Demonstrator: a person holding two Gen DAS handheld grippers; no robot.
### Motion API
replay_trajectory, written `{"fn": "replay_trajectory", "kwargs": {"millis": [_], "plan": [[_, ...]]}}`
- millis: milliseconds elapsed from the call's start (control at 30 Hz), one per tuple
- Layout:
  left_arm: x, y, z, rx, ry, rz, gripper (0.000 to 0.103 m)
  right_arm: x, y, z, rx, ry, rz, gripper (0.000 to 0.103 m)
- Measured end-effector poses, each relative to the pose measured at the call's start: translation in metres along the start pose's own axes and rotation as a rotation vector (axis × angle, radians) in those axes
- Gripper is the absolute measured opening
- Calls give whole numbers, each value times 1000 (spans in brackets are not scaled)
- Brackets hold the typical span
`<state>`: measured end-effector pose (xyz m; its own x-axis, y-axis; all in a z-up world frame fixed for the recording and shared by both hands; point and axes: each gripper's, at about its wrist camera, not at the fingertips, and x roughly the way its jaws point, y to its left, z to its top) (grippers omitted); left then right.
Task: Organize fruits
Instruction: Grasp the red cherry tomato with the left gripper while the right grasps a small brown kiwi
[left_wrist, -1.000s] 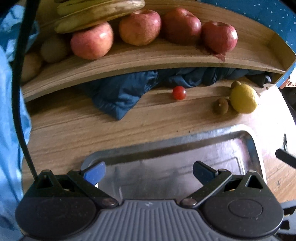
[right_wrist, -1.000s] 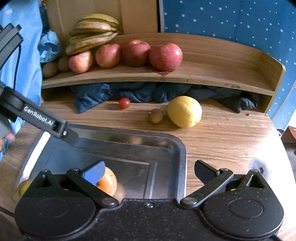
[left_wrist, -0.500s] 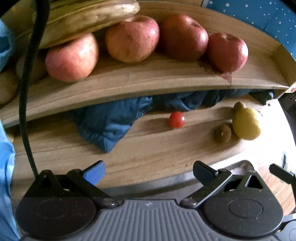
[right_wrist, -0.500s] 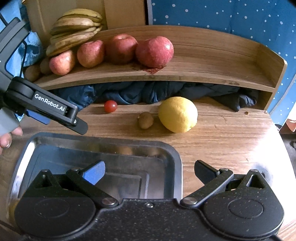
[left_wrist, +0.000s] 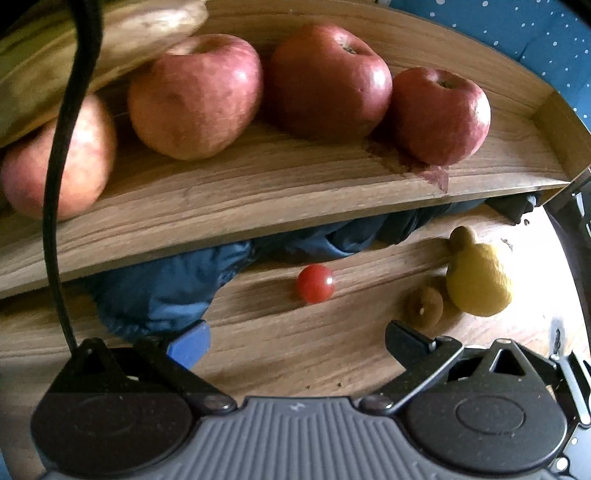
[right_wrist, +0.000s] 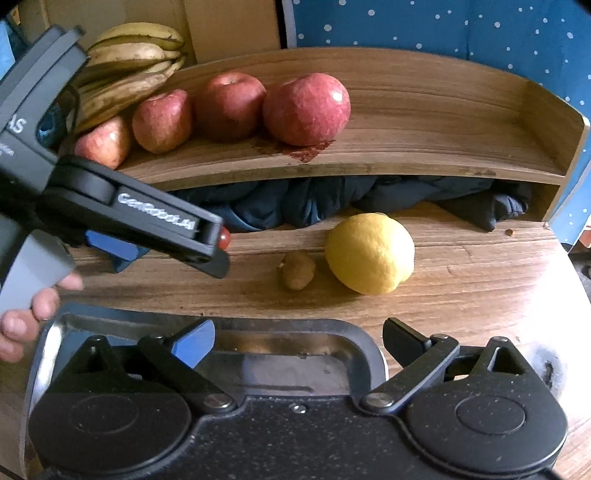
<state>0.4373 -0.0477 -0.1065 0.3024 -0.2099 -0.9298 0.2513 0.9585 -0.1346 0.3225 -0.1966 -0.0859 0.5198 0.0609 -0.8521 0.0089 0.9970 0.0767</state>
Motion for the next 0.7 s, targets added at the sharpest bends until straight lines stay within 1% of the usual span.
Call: {"fn": "replay_trajectory", "kwargs": {"millis": [267,333,367,433,533,700], "plan": [[5,3,6,10,-10,-32,102,13,4,7,11,6,-5,85],[5,3,6,8,-20,-38,100,16,5,8,12,3,-12,80],[5,2,6,7,-22,-43,99,18,5,9,14,3,-12,78],[5,2,6,3,-25,-52,96,20,6,11,15,3,-16,71],[5,1,6,-3,-28,-68,92,24,6,12,13,9,-20,63],[6,0,7,-14,-37,-85,82,28,6,16,15,11,-26,57]]}}
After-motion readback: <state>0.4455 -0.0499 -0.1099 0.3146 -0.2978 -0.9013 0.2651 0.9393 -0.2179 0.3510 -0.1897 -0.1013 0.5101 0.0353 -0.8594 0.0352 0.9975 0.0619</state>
